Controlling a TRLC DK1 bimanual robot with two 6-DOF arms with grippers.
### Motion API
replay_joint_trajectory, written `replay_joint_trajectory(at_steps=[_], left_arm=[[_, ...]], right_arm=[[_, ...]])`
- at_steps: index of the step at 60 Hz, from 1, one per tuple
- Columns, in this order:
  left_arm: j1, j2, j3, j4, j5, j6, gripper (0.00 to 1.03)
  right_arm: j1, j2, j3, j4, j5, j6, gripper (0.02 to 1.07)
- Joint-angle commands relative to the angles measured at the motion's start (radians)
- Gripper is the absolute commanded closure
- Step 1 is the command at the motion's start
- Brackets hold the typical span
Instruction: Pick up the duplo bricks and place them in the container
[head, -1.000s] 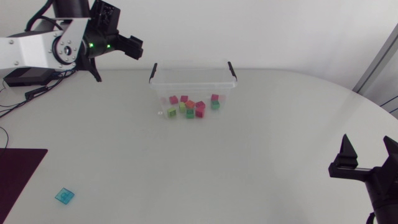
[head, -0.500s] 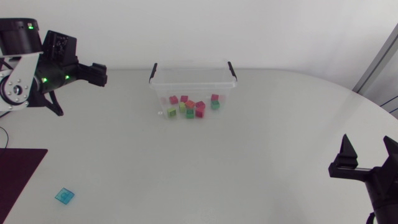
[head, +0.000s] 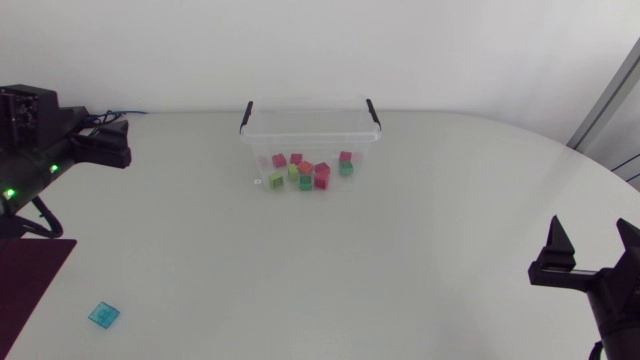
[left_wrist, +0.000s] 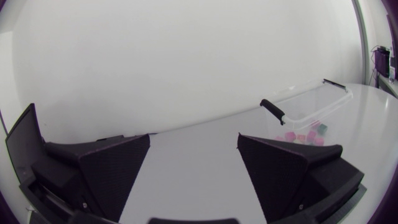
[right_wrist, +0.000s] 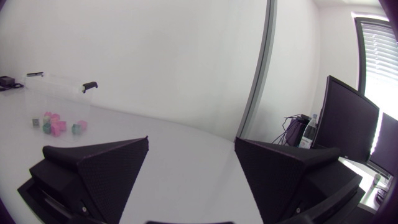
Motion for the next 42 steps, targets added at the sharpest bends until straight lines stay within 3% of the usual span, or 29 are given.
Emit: replay_joint_trajectory(at_steps=[1, 18, 42], left_arm=[[0.035, -0.076, -0.075, 0.026, 0.025, -0.040, 0.05], [0.155, -0.237, -0.227, 0.037, 0.163, -0.047, 0.05], [0.146, -0.404, -0.418, 0.095, 0.186, -0.049, 0.05]], right_arm=[[-0.006, -0.007, -0.021, -0.005, 0.001, 0.014, 0.07], [0.010, -0.007, -0.021, -0.011, -0.046, 0.019, 0.07], [0.008, -0.007, -0.021, -0.020, -0.077, 0.019, 0.07]])
